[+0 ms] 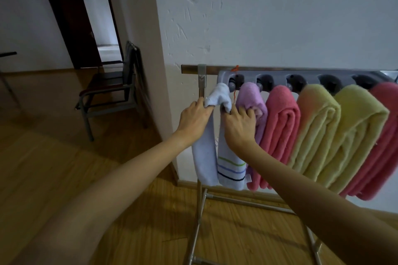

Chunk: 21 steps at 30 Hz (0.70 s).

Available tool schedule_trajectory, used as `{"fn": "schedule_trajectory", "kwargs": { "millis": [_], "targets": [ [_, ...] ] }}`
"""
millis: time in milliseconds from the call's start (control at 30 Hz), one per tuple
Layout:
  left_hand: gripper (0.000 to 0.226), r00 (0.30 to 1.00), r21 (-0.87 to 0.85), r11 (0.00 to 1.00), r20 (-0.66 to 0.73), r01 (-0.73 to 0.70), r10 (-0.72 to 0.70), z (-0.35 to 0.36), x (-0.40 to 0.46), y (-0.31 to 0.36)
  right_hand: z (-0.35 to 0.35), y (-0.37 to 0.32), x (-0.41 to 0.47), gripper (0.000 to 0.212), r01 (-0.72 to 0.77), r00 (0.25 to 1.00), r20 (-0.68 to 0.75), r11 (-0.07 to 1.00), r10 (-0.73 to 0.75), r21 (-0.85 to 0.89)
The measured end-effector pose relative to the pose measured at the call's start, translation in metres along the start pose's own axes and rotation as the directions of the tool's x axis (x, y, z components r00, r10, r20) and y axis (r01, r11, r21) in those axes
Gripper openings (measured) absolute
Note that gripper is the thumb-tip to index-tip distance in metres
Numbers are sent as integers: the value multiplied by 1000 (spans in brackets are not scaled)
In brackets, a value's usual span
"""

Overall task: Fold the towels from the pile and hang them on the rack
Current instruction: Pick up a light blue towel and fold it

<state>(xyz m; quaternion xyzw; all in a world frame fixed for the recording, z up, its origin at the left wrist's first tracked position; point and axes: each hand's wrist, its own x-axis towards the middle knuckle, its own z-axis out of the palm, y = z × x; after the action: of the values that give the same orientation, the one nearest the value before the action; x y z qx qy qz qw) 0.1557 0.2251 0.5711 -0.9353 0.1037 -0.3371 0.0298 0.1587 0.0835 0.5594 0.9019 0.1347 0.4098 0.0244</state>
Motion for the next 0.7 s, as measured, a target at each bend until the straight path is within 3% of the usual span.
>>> {"fn": "schedule_trajectory", "kwargs": {
  "millis": [133, 267, 333, 367, 433, 500, 600, 700],
  "targets": [
    [46, 991, 55, 996, -110, -65, 71, 10, -18, 3, 1, -1, -7, 42, 11, 1000, -4, 999, -11, 44],
    [24, 951, 110, 979, -241, -172, 194, 15, -36, -1, 8, 0, -15, 32, 38, 996, -84, 991, -27, 128],
    [17, 942, -30, 986, -300, -165, 149, 17, -45, -4, 14, 0, -23, 31, 47, 995, -95, 976, -28, 210],
    [19, 950, -160, 981, -308, -109, 55, 17, -49, -4, 18, 1, -27, 27, 43, 996, -88, 962, -20, 271],
    [26, 960, -380, 923, -233, 59, -157, 14, -54, -2, 21, 0, -35, 30, -5, 998, -58, 921, 30, 390],
    [40, 953, -511, 841, -127, 175, -275, 14, -56, -1, 21, -2, -42, 42, -18, 999, -23, 882, 33, 472],
    [56, 949, -589, 762, 26, 269, -315, 25, -62, 1, 24, -4, -51, 61, 15, 1000, -2, 817, -17, 577],
    [60, 916, -594, 698, 265, 401, -300, 50, -74, -1, 28, -9, -61, 68, -228, 973, 157, 622, 167, 749]
  ]
}}
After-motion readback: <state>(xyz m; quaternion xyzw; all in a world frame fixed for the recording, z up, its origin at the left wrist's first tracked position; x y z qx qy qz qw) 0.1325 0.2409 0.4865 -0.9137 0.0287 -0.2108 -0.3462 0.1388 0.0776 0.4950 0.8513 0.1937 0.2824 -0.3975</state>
